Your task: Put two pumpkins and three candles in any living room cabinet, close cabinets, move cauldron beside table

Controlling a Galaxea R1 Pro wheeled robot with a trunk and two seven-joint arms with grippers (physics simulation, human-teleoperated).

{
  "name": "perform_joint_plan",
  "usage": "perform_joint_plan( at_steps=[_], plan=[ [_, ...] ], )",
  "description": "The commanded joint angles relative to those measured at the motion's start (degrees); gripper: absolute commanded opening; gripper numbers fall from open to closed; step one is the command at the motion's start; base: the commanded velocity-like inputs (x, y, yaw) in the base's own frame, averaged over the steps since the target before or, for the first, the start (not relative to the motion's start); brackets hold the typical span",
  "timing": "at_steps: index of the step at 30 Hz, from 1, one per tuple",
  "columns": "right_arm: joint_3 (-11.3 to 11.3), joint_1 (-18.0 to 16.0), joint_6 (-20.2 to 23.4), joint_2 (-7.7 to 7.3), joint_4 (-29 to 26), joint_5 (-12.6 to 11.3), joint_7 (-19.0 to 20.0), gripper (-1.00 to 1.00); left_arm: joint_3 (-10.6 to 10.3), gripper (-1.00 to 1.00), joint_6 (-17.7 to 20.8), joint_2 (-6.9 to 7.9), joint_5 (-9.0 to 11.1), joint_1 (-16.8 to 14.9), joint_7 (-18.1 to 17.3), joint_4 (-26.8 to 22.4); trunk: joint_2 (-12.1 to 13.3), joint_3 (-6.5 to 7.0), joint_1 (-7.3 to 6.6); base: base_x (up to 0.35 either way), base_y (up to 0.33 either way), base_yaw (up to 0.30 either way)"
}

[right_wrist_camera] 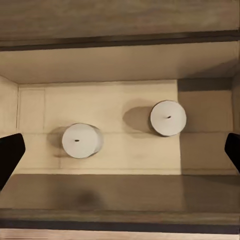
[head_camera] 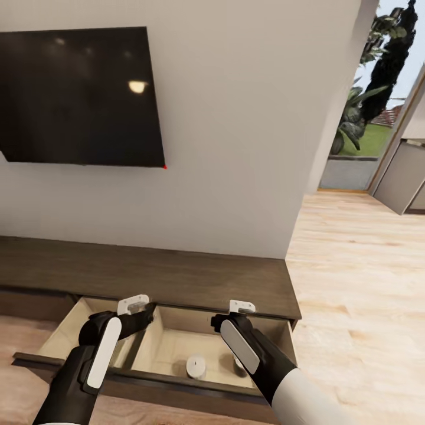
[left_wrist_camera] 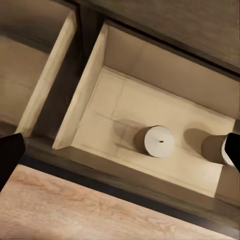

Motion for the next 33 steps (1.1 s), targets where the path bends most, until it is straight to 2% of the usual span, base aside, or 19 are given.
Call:
perform_joint_plan(
  at_steps=[1,14,33],
  plan=[
    [0.0,0.0,0.0,0.0,0.0,0.0,0.0,1.0,0.0,1.0,0.0,0.0,0.0,0.0,0.0,0.0,0.4,0.18,-0.23,0.0,0.0,0.285],
    [0.0,0.0,0.0,0.0,0.0,0.0,0.0,1.0,0.0,1.0,0.0,-0.01,0.1,0.0,0.0,0.0,5.6,2.52,-3.08,0.0,0.0,0.286],
    [0.1,0.0,0.0,0.0,0.0,0.1,0.0,1.0,-0.2,1.0,0.0,0.01,0.3,0.0,-0.1,0.0,5.6,2.87,-3.08,0.0,0.0,0.285]
  ],
)
